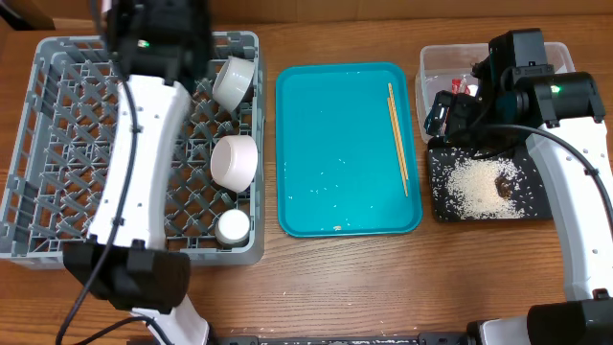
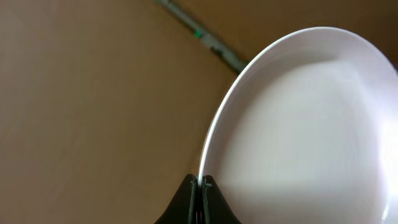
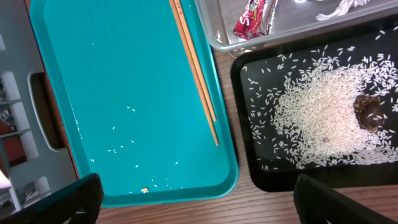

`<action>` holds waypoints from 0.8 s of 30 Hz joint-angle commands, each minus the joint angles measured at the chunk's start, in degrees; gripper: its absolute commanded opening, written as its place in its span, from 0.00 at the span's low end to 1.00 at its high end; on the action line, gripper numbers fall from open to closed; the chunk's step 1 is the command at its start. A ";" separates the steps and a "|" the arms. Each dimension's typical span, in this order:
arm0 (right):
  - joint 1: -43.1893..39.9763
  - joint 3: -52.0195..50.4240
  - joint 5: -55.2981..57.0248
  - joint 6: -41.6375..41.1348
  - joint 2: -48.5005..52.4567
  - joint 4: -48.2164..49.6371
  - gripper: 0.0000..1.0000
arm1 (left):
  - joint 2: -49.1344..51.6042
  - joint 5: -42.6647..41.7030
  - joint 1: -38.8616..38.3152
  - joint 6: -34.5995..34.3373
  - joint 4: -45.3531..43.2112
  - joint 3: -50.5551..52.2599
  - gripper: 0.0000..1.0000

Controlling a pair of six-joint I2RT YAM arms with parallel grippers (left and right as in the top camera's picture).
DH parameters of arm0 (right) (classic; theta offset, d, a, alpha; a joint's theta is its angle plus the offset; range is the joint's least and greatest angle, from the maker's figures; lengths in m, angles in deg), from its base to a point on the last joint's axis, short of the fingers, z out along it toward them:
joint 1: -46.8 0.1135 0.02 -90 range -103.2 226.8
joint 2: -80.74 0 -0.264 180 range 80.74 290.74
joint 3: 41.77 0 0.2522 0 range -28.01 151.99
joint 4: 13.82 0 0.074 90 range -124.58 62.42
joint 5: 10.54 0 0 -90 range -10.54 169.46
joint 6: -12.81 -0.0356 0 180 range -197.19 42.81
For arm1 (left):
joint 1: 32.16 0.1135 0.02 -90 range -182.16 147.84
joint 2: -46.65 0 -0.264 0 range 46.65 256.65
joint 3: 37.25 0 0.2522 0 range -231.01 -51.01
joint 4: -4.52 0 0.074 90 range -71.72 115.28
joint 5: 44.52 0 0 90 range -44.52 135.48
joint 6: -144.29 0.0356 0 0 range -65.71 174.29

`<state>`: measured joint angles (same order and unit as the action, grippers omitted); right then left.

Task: Sort waste into correct bins and load items into the dishwasher
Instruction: 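Carry the plate to the rack and stand it upright at the back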

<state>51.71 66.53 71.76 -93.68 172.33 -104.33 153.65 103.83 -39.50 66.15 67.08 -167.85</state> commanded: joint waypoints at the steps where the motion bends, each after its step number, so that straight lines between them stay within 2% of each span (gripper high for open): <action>1: 0.00 0.28 -0.46 0.04 -0.17 0.13 1.00 | 3.04 -4.37 2.14 1.44 -0.46 -0.55 0.04; 11: 0.00 0.31 -0.48 0.04 -0.17 0.13 1.00 | 12.83 -5.31 3.26 2.12 -3.15 -0.55 0.04; 23: 0.00 0.28 -0.46 0.04 -0.17 0.13 1.00 | 18.27 -5.95 1.14 1.88 -5.38 -0.55 0.04; 24: 0.00 0.28 -0.48 0.04 -0.17 0.13 1.00 | 18.27 -6.54 1.03 1.77 -5.35 -0.55 0.08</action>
<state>51.71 66.53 71.76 -93.68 172.33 -104.31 170.90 97.88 -37.86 68.05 62.16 -167.85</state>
